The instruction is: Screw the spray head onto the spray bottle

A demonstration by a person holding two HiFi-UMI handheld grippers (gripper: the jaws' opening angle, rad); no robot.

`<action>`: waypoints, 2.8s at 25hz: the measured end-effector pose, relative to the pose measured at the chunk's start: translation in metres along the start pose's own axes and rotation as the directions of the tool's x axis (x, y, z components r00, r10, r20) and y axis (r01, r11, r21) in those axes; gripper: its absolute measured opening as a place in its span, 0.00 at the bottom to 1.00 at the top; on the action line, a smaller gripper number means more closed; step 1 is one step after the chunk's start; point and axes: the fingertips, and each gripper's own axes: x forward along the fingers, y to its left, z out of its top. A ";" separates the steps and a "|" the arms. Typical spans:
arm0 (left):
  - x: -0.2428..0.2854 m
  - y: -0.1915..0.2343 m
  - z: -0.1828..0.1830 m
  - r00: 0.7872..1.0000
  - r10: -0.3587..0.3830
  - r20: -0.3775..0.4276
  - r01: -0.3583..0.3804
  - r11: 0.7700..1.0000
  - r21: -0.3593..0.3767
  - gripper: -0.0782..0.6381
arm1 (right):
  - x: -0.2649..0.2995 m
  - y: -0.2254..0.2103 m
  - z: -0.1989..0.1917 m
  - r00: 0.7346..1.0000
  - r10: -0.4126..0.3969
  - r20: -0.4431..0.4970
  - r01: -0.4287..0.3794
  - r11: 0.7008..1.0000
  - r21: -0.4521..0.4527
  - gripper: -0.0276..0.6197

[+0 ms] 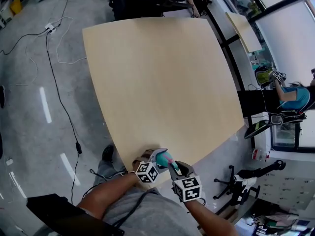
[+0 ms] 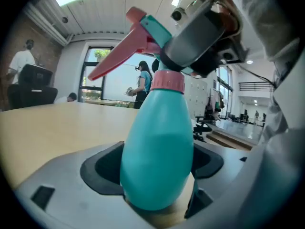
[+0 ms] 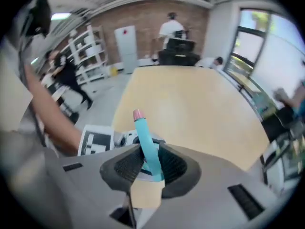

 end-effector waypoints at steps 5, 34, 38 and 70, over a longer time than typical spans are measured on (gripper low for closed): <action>0.003 0.008 0.000 0.994 0.113 -0.007 -0.114 0.992 -0.061 0.65 | 0.000 -0.006 0.004 0.993 -0.100 0.063 0.089 0.984 0.158 0.20; -0.021 -0.050 -0.014 0.891 -0.444 -0.097 0.453 0.882 0.126 0.65 | -0.007 0.046 -0.033 0.944 -0.054 -0.324 -0.326 -0.291 -0.900 0.32; -0.021 -0.049 -0.014 0.902 -0.421 -0.096 0.431 0.891 0.143 0.65 | -0.010 0.043 -0.032 0.929 -0.073 -0.362 -0.369 -0.124 -0.921 0.32; -0.164 0.039 0.048 0.982 -0.188 -0.035 0.191 0.957 0.218 0.69 | -0.103 -0.011 0.015 0.954 -0.300 0.007 0.124 0.373 -0.919 0.39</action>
